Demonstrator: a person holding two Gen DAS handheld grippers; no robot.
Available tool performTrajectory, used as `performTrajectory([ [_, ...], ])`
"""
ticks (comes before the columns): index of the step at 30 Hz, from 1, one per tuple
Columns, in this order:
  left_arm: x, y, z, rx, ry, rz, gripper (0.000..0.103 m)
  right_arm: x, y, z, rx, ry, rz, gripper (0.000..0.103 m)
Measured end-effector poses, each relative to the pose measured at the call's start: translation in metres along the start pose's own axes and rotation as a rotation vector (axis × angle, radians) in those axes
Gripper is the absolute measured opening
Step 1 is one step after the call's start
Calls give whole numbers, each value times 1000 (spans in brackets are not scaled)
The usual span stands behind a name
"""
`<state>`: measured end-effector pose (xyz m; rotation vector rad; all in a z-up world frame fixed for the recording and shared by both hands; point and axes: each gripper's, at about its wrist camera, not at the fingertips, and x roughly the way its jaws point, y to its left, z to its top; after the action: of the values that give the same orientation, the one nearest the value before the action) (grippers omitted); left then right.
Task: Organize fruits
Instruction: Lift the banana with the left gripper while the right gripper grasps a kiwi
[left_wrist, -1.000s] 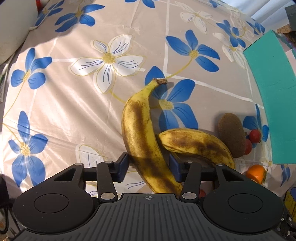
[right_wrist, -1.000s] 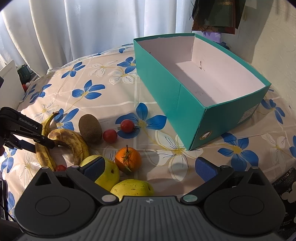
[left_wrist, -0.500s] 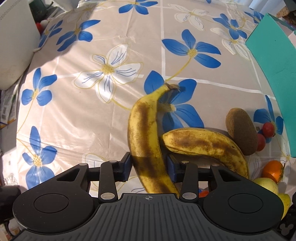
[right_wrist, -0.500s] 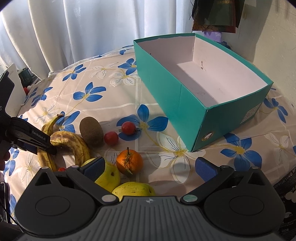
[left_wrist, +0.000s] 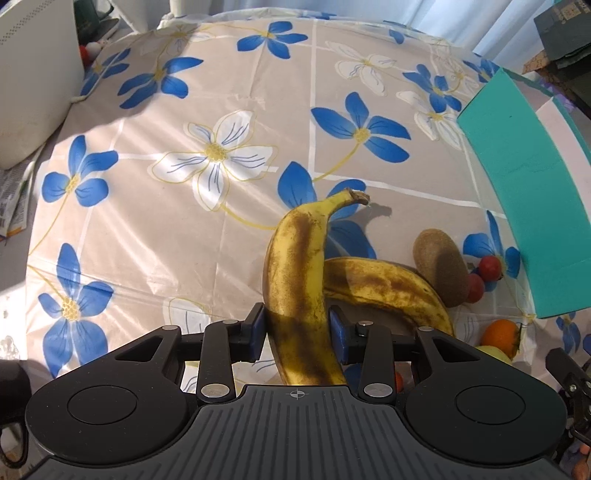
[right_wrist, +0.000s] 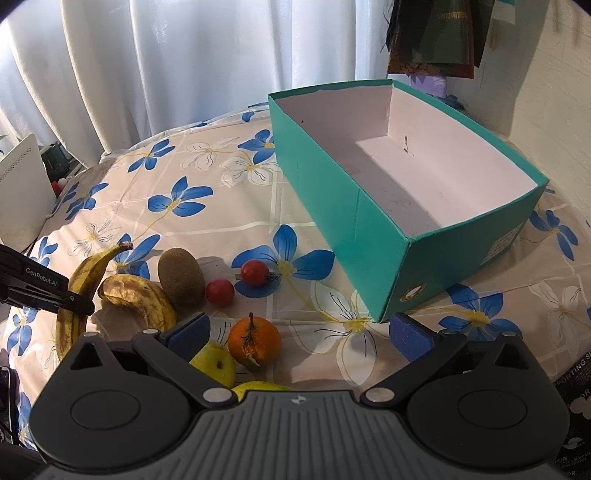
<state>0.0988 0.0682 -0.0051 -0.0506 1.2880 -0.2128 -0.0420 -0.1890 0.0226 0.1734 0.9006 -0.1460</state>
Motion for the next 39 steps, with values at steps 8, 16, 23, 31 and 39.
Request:
performTrajectory([
  [8,-24,-10,-2,27,-60,-70,39,12,16,15,-65,-8,54,95],
  [16,-35,-2,-5,13,-102,-83,40,47,49,45,-154,38,160,77],
  [23,-35,6,-4,-12,-106,-98,40,96,82,58,-223,159,228,58],
  [31,-32,13,-2,-38,-101,-102,40,121,94,61,-233,245,254,46],
  [39,-31,6,1,-15,-95,-110,40,130,95,58,-241,258,235,43],
])
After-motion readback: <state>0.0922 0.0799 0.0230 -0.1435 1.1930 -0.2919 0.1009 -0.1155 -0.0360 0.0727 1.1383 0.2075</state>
